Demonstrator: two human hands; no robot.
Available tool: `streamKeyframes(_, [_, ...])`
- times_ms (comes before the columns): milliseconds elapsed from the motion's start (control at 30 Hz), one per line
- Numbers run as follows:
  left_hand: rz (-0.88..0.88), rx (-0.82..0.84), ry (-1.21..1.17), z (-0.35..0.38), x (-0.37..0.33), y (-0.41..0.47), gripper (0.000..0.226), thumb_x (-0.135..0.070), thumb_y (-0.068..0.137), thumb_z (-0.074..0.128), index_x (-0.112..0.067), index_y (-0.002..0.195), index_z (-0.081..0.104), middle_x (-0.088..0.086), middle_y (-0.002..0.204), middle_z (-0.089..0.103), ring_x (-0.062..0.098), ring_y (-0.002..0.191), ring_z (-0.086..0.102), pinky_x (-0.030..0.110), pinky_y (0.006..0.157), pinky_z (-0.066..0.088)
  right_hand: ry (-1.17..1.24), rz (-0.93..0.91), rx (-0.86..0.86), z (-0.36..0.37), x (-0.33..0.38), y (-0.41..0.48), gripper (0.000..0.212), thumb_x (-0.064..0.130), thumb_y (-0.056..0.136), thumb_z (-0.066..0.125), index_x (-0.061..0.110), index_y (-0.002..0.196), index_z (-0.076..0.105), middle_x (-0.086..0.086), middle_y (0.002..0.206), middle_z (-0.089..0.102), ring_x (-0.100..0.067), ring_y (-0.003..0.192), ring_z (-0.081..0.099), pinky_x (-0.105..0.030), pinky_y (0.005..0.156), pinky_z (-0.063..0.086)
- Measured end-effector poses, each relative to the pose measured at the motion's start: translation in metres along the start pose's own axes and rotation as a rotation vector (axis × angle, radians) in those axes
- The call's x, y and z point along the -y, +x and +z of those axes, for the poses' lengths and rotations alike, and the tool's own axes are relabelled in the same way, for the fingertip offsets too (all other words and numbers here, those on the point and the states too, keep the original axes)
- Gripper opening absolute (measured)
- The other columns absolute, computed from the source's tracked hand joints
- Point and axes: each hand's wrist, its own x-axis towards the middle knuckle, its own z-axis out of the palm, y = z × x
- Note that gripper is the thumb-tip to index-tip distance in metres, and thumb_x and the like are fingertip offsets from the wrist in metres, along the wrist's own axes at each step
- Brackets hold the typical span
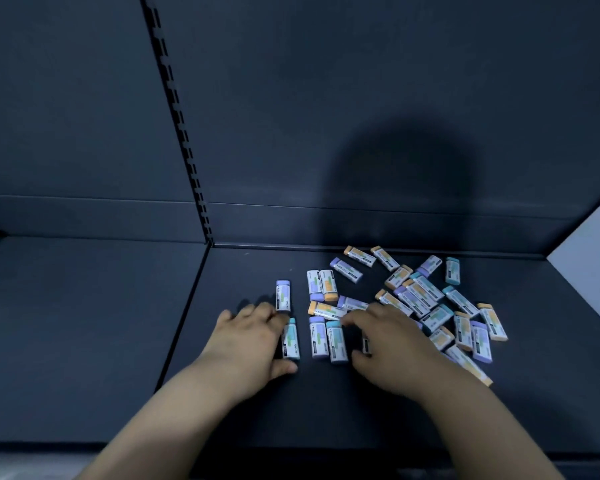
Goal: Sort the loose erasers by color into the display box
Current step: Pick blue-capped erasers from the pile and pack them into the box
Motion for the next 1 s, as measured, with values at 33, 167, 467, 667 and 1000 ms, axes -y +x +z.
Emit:
streamKeyframes(33, [0.003, -0.006, -0.007, 0.001, -0.002, 0.0, 0.071, -0.059, 0.085, 0.05, -0.03, 0.144, 0.023, -0.008, 0.142, 0.029, 0.016, 0.131, 0.027, 0.034, 0.101, 0.024, -0.018, -0.015, 0.039, 0.0, 0.0, 0.0, 0.052, 0.036, 0.085, 0.056, 0.034, 0.135, 0.04, 0.004, 0.127, 0.043, -0.017, 0.124, 0.034, -0.031, 0.103, 0.032])
streamKeyframes(167, [0.009, 0.025, -0.042, 0.001, -0.007, -0.001, 0.077, -0.059, 0.082, 0.055, -0.03, 0.144, 0.021, -0.009, 0.143, 0.028, 0.015, 0.132, 0.026, 0.034, 0.101, 0.024, 0.048, -0.018, 0.06, 0.005, 0.0, 0.005, 0.065, 0.045, 0.08, 0.064, 0.036, 0.138, 0.036, 0.004, 0.13, 0.042, -0.017, 0.127, 0.031, -0.029, 0.104, 0.029])
streamKeyframes(467, [-0.03, 0.031, -0.064, 0.005, -0.009, -0.002, 0.079, -0.06, 0.079, 0.058, -0.03, 0.144, 0.024, -0.006, 0.142, 0.03, 0.017, 0.133, 0.028, 0.034, 0.104, 0.026, 0.027, 0.019, 0.081, 0.005, 0.001, 0.011, 0.077, 0.057, 0.068, 0.072, 0.029, 0.133, 0.041, 0.003, 0.127, 0.042, -0.017, 0.123, 0.035, -0.03, 0.101, 0.031])
streamKeyframes(667, [-0.09, -0.034, -0.12, 0.009, -0.011, -0.008, 0.076, -0.063, 0.076, 0.059, -0.034, 0.139, 0.03, -0.009, 0.134, 0.039, 0.013, 0.128, 0.035, 0.031, 0.102, 0.029, 0.059, -0.008, 0.057, 0.01, -0.001, 0.005, 0.073, 0.058, 0.069, 0.069, 0.031, 0.131, 0.042, 0.004, 0.128, 0.043, -0.018, 0.125, 0.033, -0.032, 0.104, 0.031])
streamKeyframes(1000, [-0.137, -0.247, -0.182, 0.011, -0.01, -0.039, 0.071, -0.062, 0.07, 0.065, -0.039, 0.131, 0.037, -0.017, 0.121, 0.049, 0.008, 0.117, 0.047, 0.026, 0.091, 0.032, 0.227, -0.17, -0.046, 0.016, 0.017, -0.01, 0.073, 0.049, 0.072, 0.071, 0.045, 0.136, 0.036, 0.017, 0.104, 0.035, -0.007, 0.111, 0.037, -0.023, 0.096, 0.033])
